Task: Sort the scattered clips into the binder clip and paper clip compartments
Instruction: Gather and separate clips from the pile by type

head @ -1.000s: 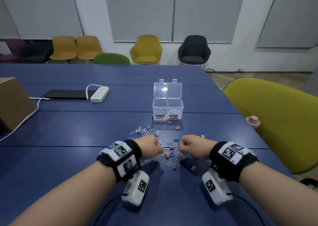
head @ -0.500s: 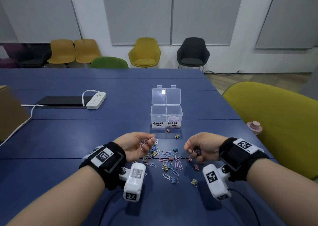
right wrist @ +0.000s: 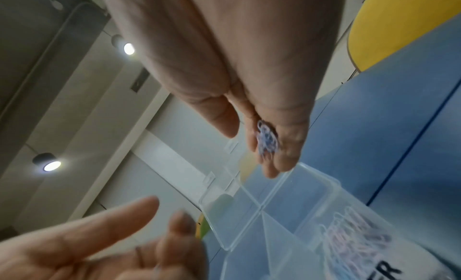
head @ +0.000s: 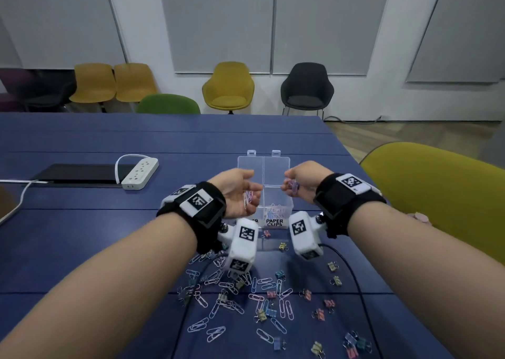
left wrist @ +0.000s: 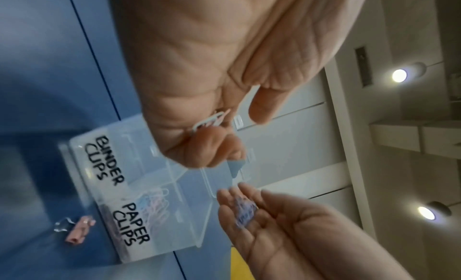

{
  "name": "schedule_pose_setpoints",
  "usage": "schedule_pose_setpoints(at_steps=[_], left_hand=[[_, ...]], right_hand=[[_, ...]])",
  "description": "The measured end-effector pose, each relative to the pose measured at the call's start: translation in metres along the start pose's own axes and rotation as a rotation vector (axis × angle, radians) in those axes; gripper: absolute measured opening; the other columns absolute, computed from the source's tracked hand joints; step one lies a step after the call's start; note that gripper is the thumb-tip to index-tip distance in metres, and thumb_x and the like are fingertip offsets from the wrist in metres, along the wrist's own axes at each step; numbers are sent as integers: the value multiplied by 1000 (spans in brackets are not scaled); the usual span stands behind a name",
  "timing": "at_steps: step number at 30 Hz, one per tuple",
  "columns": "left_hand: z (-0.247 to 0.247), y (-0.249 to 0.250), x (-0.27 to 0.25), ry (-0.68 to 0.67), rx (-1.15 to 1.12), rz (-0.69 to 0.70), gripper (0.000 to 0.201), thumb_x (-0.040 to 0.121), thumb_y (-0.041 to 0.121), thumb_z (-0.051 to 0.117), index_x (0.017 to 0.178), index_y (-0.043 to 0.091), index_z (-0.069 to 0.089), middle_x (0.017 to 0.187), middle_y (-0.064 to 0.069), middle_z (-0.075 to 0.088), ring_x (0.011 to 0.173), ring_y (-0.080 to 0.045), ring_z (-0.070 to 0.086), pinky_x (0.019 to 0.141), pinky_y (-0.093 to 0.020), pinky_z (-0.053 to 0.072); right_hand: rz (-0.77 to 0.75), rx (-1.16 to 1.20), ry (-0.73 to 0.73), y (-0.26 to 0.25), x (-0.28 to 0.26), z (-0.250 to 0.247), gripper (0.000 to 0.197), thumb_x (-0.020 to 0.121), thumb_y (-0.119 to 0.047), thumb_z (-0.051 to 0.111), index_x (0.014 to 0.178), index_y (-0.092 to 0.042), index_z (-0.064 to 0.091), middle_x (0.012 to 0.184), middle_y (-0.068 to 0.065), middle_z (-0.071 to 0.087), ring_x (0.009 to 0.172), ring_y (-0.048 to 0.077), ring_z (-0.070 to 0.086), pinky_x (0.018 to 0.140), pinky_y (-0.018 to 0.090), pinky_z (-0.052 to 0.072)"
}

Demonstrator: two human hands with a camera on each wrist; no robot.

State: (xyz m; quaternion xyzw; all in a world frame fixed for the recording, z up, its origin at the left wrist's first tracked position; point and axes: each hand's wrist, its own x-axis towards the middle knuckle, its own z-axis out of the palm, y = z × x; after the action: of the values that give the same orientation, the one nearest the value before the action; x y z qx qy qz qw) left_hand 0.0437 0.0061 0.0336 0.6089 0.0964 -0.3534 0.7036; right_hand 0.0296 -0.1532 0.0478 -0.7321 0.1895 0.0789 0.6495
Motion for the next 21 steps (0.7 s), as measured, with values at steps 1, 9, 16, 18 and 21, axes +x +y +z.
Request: schedule_pose_setpoints(at_steps=[1, 9, 16, 18, 21], left_hand=[[5, 3, 5, 15, -22, 32, 43, 100, 41, 29, 80, 8, 47, 64, -5, 44, 52, -13, 37, 45, -20, 28], [34, 12, 46, 157, -205, 358, 61, 98, 55, 27, 71, 6, 52, 66, -7, 49, 56, -15, 42, 55, -26, 31], [42, -2, 51, 88, -65, 442, 68, 98, 56, 24, 93, 1, 64, 113, -15, 62, 110, -24, 58, 107, -36, 26], [39, -6, 45, 128, -20, 434, 59, 100, 49, 30, 97, 1, 64, 108, -12, 62, 105, -23, 59, 104, -34, 30], [31, -12, 29, 148, 108, 435, 32, 99, 29, 41, 75, 14, 55, 80, -4, 60, 72, -14, 58, 74, -29, 40]], right_hand=[[3, 8, 3, -2, 5, 0, 33, 96, 7, 23, 70, -8, 36, 65, 9, 35, 55, 17, 35, 51, 22, 28], [36, 95, -10, 6, 7, -13, 42, 94, 5, 28, 132, 22, 33, 134, 34, 48, 128, 51, 42, 113, 51, 32], [-132, -18, 54, 38, -10, -30, 27, 92, 6, 31, 87, -9, 53, 88, 12, 57, 71, 21, 58, 64, 32, 49], [-160, -72, 63, 44, -16, -33, 30, 90, 8, 29, 80, -11, 51, 80, 9, 54, 62, 18, 54, 55, 28, 45], [-203, -259, 11, 52, -27, -36, 31, 86, 11, 33, 75, -10, 53, 74, 8, 54, 58, 16, 50, 50, 25, 39]])
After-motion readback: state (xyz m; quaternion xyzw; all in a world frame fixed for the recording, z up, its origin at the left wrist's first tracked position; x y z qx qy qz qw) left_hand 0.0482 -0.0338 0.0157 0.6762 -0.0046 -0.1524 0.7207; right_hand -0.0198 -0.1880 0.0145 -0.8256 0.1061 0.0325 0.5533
